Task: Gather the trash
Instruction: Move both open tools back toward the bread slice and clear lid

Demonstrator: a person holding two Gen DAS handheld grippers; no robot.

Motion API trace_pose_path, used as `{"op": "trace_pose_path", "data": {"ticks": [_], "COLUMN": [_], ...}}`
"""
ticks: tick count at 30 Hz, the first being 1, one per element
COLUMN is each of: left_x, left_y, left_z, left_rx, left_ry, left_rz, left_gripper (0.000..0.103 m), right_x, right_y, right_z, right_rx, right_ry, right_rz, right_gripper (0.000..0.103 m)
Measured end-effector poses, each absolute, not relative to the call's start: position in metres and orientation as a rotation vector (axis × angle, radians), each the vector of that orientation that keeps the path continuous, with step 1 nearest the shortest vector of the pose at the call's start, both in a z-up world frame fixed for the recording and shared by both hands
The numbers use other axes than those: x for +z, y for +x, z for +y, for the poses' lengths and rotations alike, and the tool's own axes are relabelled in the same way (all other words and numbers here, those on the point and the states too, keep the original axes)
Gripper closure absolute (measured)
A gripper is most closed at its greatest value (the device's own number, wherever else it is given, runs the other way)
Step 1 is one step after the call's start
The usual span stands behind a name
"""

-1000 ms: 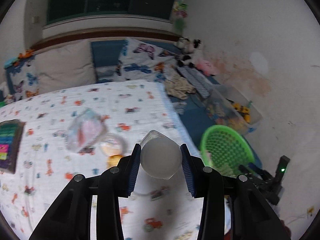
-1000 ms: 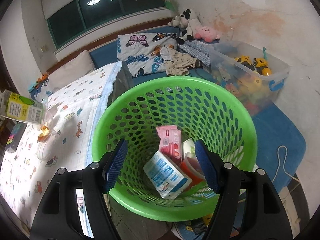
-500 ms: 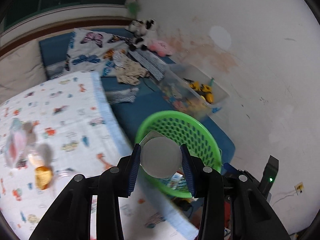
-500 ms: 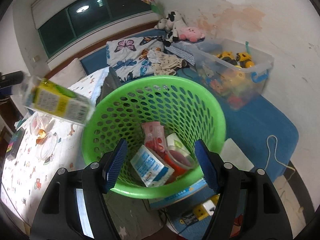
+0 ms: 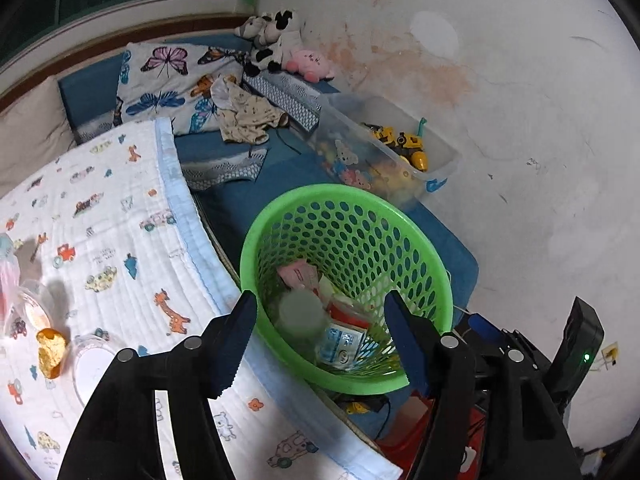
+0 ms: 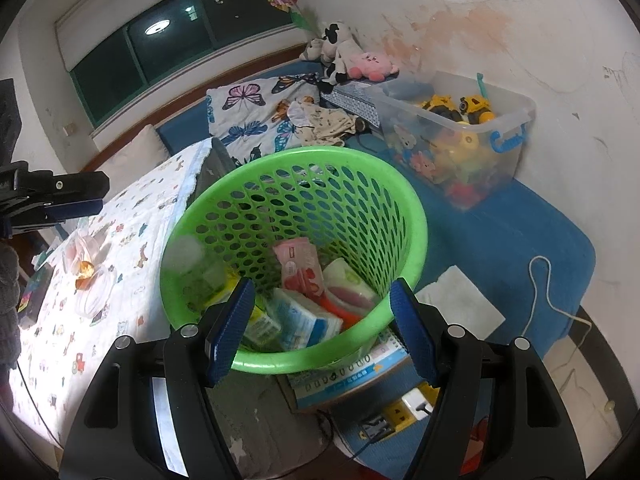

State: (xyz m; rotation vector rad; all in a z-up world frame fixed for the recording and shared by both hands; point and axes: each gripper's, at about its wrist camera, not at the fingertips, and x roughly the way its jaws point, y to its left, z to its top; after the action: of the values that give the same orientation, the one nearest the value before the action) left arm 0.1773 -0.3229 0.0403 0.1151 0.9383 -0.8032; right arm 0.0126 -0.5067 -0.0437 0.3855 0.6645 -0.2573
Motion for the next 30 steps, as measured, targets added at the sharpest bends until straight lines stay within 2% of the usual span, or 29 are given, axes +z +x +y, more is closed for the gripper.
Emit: {"op": "trace_pose_path", "data": {"ticks": [15, 30], "left_x": [0.046, 0.044], "left_y": [0.187, 0.214], "left_z": [-0.208, -0.059], "left_rx": [-0.607, -0.321], "left_ry": [0.057, -0.063], "left_rz": [0.892, 0.878], "left_gripper": [0.04, 0.04], "right_x": [-0.022, -0.023], "right_y": [0.042, 0.115], "right_z": [-0.449, -0.32], "right_rx": [-0.093, 0.23], "right_ry": [0.313, 0.154], "right_rz": [0.663, 0.753], "right_gripper": [0.033, 0.032]}}
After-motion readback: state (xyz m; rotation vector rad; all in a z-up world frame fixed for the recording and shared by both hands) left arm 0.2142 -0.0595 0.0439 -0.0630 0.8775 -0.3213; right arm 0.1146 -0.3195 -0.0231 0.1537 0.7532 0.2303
